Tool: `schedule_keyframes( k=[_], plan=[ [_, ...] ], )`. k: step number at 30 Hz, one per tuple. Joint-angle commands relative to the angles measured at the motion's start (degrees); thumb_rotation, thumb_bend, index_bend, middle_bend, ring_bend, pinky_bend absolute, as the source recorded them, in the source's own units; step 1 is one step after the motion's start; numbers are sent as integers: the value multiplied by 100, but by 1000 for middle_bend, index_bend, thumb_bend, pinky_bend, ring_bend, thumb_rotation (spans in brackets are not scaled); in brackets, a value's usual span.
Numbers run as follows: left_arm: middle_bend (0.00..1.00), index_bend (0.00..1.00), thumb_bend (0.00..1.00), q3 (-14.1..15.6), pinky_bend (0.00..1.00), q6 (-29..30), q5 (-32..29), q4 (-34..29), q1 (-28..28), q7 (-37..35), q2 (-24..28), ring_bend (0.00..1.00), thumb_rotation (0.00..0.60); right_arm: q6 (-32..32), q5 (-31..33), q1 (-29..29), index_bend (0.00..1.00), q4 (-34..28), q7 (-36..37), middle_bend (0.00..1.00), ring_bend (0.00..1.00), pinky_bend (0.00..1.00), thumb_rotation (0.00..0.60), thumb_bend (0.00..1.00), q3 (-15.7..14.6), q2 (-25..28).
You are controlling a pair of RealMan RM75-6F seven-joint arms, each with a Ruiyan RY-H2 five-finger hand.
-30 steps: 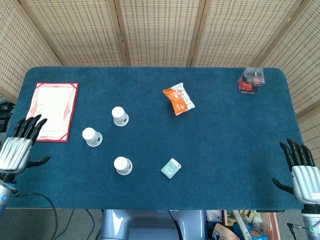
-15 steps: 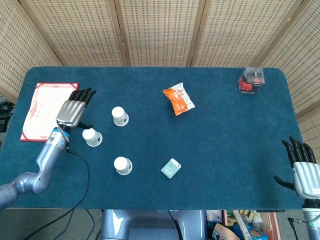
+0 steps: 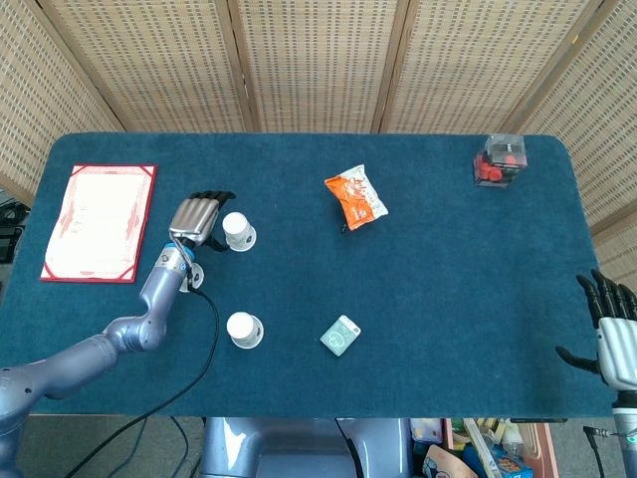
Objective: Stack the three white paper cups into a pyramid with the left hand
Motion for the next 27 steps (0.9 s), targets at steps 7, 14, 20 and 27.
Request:
schedule_keyframes(
  k=[7, 14, 20, 27],
  plan=[
    [364, 310, 18, 30, 308, 310, 93, 484, -247, 49, -491, 314, 600, -2, 2, -6, 0, 9, 52, 0, 0, 0, 600, 0, -8, 21],
    [450, 407, 40, 28, 370, 584, 169, 845, -296, 97, -827, 406, 600, -7, 46, -13, 0, 31, 121, 0, 0, 0, 600, 0, 9, 34],
    [474, 429, 57, 70, 386, 777, 360, 769, -221, 47, -837, 427, 600, -34, 79, -22, 0, 27, 221, 0, 0, 0, 600, 0, 14, 69],
    [478, 431, 60, 251, 386, 1108, 850, -457, 86, -65, -148, 429, 600, -26, 41, -31, 0, -7, 254, 0, 0, 0, 600, 0, -7, 96]
  ],
)
